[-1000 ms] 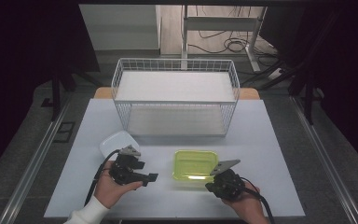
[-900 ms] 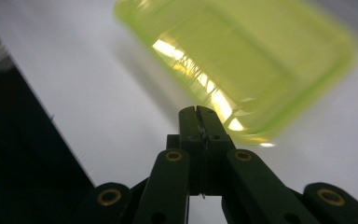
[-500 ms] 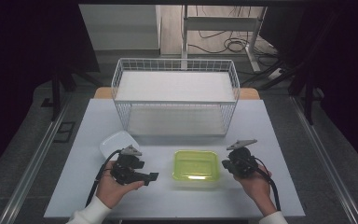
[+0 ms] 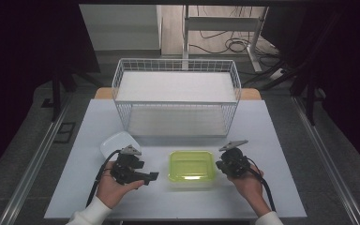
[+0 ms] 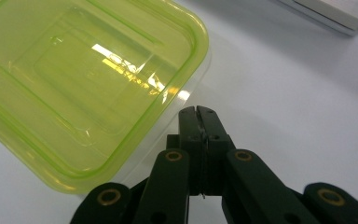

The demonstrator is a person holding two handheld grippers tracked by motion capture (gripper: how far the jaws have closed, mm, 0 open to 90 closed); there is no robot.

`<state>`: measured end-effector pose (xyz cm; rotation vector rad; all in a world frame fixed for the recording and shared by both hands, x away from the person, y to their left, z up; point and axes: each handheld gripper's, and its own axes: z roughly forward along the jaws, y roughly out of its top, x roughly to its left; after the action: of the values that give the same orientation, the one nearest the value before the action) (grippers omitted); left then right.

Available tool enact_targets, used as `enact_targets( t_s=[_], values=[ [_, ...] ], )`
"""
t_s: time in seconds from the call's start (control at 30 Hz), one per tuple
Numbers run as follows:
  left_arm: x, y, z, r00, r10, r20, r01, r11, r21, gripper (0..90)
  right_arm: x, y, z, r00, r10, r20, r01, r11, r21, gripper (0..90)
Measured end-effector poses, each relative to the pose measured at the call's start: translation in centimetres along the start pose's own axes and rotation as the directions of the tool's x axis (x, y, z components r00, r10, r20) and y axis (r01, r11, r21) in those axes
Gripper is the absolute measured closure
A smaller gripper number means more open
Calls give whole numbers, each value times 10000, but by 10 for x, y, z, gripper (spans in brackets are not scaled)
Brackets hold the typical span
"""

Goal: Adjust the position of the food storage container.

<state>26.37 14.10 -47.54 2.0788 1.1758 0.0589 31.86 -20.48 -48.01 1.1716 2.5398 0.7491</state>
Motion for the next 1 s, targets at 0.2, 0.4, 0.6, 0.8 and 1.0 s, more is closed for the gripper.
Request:
enact_targets(
  t_s=[0.2,0.4,0.6,0.8,1.0],
  values=[
    [1,0,0,10000,-26,-15,26,10000,9,247,11,6,8,9990,-360,-265,359,9993,-60,891],
    [1,-1,-1,10000,-43,2,43,10000,-21,244,8,4,2,9989,-224,-411,205,9988,-451,888],
    [2,-1,-3,9999,-142,-89,140,9997,-199,249,-5,-8,-15,9975,498,-502,-546,9937,-984,854],
    [1,0,-8,9988,-457,185,468,9967,-659,245,-12,-21,-31,9875,1026,-1194,-1214,9792,-1627,543],
    [1,0,-13,9974,-626,343,659,9920,-1076,242,-9,-19,-41,9658,1078,-2359,-1647,9575,-2368,313]
  ],
)
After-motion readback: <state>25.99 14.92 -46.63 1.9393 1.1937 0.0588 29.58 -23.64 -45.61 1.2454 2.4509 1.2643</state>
